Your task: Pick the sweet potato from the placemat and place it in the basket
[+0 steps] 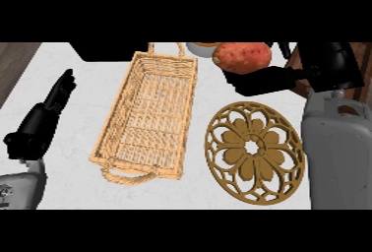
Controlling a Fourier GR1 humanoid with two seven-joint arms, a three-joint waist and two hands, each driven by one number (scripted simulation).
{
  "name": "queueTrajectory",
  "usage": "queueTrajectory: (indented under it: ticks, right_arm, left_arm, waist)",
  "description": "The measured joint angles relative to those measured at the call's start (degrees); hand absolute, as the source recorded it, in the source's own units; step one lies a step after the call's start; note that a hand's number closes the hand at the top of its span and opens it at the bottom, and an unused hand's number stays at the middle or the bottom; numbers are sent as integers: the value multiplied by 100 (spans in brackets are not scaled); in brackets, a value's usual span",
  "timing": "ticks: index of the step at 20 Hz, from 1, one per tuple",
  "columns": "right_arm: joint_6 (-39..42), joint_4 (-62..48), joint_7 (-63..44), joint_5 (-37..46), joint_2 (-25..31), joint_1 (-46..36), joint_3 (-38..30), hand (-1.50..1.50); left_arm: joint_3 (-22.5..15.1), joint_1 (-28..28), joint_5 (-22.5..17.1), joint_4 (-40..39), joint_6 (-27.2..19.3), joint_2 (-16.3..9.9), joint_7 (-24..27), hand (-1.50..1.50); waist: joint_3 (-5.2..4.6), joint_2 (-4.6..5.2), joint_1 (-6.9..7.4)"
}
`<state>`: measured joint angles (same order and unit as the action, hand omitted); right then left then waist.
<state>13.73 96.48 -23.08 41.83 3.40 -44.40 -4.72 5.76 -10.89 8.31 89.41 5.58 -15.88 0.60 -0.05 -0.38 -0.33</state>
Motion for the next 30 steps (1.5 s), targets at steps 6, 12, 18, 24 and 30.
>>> queueTrajectory:
  ticks: [6,12,18,24,30]
  right_arm:
    - [387,-190,-1293,-379,-255,-1240,311,150]
    - [-49,-1210,-2015,-743,-320,-2266,711,150]
    - [-380,-2272,-2416,-1237,-336,-2927,1106,150]
    - [-570,-3174,-2810,-1781,-340,-3395,1596,150]
    - [-66,-3721,-3015,-1501,-287,-3589,2081,150]
  left_arm:
    - [9,-148,-18,-82,78,-2,-48,0]
    - [35,-234,-31,-48,144,-20,-126,0]
    - [-31,-234,64,-90,83,88,-56,0]
    - [-3,-244,66,-202,99,115,70,0]
    - [5,-192,74,-77,112,109,-62,0]
  waist:
    - [-2,17,63]
    - [-1,34,130]
    - [-2,44,152]
    - [-4,47,168]
    - [-1,37,123]
